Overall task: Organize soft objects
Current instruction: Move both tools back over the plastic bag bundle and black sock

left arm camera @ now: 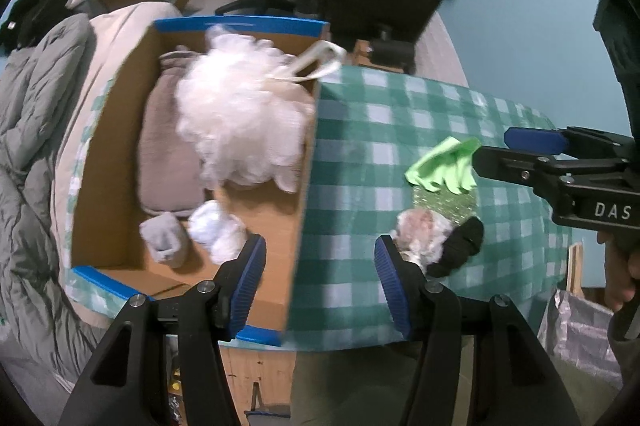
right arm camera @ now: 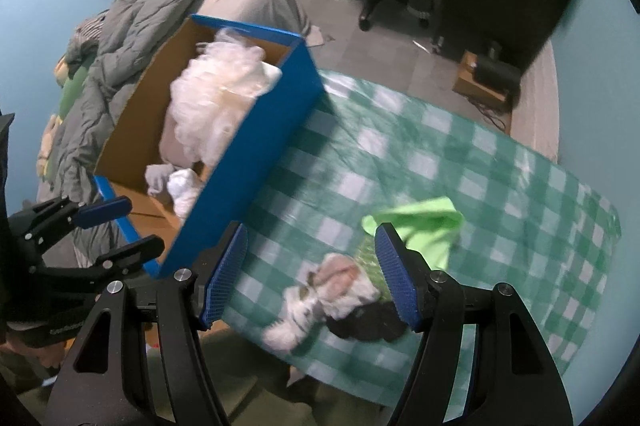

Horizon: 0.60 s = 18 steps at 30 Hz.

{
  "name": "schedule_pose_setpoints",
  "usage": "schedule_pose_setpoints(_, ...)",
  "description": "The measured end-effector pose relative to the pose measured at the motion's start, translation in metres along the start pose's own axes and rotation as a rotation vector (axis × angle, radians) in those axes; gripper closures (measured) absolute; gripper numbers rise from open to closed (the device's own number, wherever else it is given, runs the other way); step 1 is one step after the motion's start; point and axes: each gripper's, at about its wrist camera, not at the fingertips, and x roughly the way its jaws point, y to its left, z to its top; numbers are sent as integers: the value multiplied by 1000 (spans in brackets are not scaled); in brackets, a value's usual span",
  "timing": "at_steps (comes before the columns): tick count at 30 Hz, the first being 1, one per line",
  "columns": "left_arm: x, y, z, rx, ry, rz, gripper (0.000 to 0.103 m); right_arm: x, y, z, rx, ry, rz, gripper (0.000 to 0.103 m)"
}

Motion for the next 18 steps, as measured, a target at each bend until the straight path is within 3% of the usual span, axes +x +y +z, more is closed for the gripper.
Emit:
schedule_pose_setpoints(8, 18, -37, -5, 65, 31, -26, 40, 5, -35, -28, 76, 35, -27, 35)
schedule_pose_setpoints(18, 55, -65, -15, 135, 93, -31, 40, 40, -64, -63, 160, 104, -50, 35)
